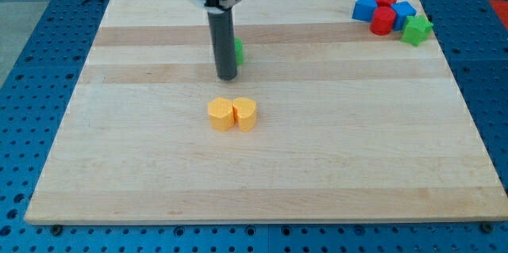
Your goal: Slide the green circle towards the red circle
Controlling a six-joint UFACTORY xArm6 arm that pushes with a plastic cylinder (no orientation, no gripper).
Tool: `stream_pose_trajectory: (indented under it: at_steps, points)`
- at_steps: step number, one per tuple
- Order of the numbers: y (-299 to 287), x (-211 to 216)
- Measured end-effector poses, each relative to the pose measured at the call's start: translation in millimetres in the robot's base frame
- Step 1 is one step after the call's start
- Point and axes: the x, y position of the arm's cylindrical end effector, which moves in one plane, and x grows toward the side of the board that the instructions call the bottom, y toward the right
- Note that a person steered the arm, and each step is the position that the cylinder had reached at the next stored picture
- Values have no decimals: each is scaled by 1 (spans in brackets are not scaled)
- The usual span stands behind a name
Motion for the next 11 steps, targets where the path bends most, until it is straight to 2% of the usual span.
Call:
stream_pose_trajectory:
  at_steps: [1,2,3,5,6,8,9,10,11]
  points:
    - [-49,20]
    - [-54,-19]
    - [-27,-50]
    - [107,-57]
    - [135,-57]
    - [53,-58]
    - [39,-93]
    - [68,-111]
    - [121,-110]
